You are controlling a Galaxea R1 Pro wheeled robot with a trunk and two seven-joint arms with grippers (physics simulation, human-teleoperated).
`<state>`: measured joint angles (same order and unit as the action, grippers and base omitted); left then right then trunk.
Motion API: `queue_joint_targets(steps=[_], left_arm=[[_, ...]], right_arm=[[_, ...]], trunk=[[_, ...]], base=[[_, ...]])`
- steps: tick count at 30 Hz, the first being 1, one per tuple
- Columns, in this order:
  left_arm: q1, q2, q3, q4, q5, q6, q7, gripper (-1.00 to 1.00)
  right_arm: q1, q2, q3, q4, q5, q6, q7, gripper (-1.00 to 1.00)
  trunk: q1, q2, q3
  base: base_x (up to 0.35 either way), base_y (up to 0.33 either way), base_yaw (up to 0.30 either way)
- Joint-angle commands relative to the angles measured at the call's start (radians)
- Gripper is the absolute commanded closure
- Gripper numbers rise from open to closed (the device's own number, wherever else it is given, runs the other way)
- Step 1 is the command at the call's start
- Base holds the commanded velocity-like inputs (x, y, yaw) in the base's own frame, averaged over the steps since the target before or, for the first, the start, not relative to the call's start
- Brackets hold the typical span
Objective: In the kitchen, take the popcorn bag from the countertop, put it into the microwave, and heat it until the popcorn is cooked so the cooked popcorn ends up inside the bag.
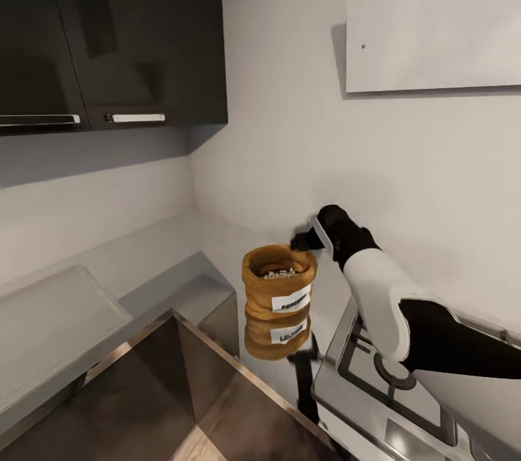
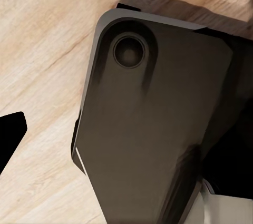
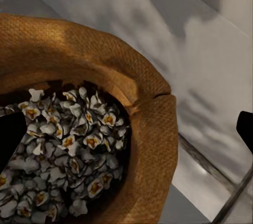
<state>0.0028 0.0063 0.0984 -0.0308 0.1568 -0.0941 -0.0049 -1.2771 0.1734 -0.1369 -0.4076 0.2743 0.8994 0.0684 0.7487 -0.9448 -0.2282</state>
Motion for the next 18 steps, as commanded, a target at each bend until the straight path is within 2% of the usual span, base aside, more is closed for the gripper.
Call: queue_joint_targets(steps=[1, 5, 14, 18], left_arm=[[0.000, 0.000, 0.007, -0.001, 0.001, -0.001, -0.001, -1.00], [0.000, 0.000, 0.007, -0.001, 0.001, -0.001, 0.000, -1.00], [0.000, 0.000, 0.007, -0.002, 0.001, -0.001, 0.000, -1.00], [0.000, 0.000, 0.007, -0.001, 0.001, -0.001, -0.001, -1.00]], right_arm=[[-0.001, 0.001, -0.007, 0.013, 0.011, -0.016, 0.007, -1.00], [-0.001, 0.001, -0.007, 0.063, 0.013, -0.071, 0.006, -1.00], [-0.001, 0.001, -0.007, 0.082, 0.014, -0.106, 0.005, -1.00], [-0.001, 0.001, -0.007, 0.127, 0.013, -0.136, 0.005, -1.00]], trunk=[[0.000, -0.001, -0.001], [0.000, -0.001, -0.001], [0.000, -0.001, -0.001], [0.000, -0.001, -0.001]], base=[[0.000, 0.000, 0.000], [0.000, 0.000, 0.000], [0.000, 0.000, 0.000], [0.000, 0.000, 0.000]])
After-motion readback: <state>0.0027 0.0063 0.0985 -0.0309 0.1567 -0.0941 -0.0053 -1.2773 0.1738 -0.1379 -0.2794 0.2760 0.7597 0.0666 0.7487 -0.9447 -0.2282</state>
